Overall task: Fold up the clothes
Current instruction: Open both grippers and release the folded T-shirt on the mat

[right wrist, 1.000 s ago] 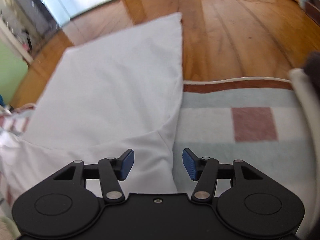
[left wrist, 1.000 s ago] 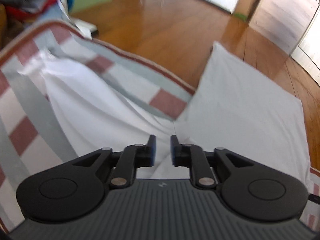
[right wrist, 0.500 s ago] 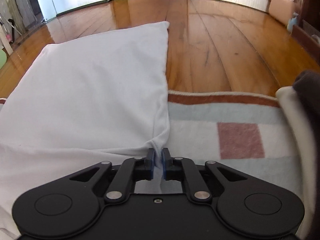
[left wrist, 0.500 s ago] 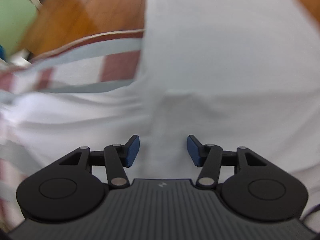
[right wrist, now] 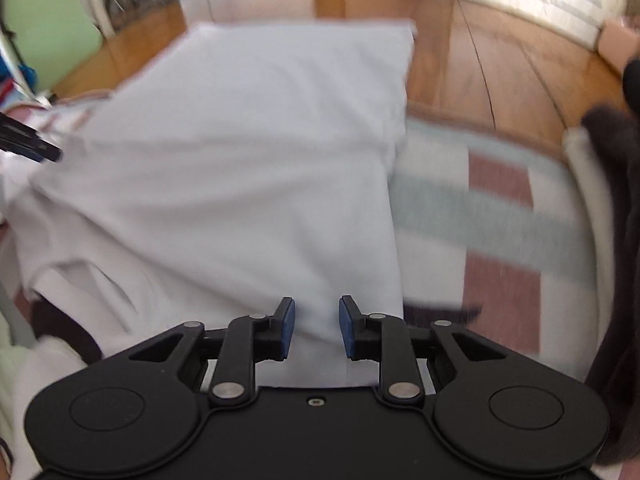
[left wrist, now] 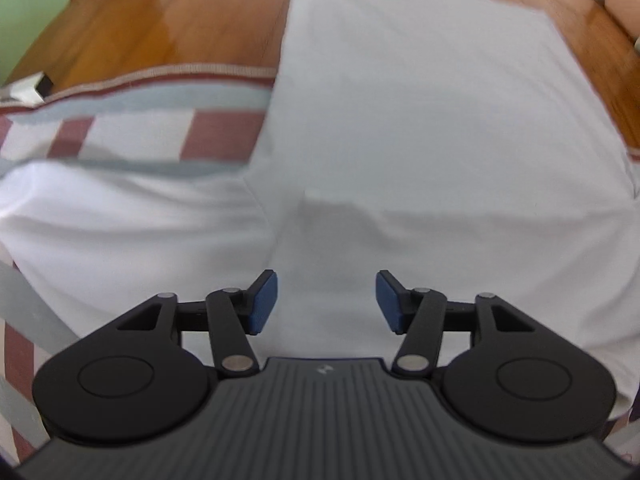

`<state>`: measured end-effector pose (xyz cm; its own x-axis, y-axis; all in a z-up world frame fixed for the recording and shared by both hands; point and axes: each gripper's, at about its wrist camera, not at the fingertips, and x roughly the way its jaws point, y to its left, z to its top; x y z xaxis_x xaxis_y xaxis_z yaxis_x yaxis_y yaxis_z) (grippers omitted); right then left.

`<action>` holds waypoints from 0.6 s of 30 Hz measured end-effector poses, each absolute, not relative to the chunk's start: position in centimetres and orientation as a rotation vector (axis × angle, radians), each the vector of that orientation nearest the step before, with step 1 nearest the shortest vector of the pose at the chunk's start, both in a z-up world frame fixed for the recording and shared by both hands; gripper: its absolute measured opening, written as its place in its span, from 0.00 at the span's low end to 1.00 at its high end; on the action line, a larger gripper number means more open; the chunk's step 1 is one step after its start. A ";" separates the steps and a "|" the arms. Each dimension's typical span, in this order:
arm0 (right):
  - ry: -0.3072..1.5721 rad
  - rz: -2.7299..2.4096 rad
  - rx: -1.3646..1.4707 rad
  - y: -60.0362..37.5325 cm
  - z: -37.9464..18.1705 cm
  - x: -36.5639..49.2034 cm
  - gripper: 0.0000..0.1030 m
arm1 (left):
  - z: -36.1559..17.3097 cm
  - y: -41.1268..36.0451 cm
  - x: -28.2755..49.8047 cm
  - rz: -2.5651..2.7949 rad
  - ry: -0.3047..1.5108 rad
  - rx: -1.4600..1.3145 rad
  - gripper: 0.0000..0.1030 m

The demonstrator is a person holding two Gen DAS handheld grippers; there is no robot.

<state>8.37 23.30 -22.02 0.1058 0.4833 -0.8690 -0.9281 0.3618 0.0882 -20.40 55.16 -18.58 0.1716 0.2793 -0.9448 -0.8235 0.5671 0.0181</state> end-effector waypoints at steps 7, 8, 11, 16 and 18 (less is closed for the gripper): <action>1.011 1.100 -0.635 23.6 -22.1 8.5 0.27 | -19.3 55.8 -21.3 0.907 1.193 -0.587 0.65; 1.011 1.098 -0.637 23.6 -22.1 8.5 0.27 | -19.3 56.0 -21.4 0.915 1.192 -0.590 0.65; 1.005 1.097 -0.643 23.6 -22.0 8.3 0.28 | -19.4 56.2 -21.5 0.927 1.191 -0.590 0.65; 1.011 1.101 -0.568 23.2 -20.8 8.0 0.29 | -17.3 57.3 -23.0 0.962 1.099 -0.599 0.65; 0.995 1.151 -0.466 23.0 -19.2 8.0 0.31 | -15.3 58.4 -25.4 1.002 0.989 -0.635 0.71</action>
<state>7.96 22.98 -19.22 0.0668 0.5362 -0.8414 -0.9101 0.3784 0.1689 -25.45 58.43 -15.30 0.1909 0.3926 -0.8997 -0.9050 0.4253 -0.0064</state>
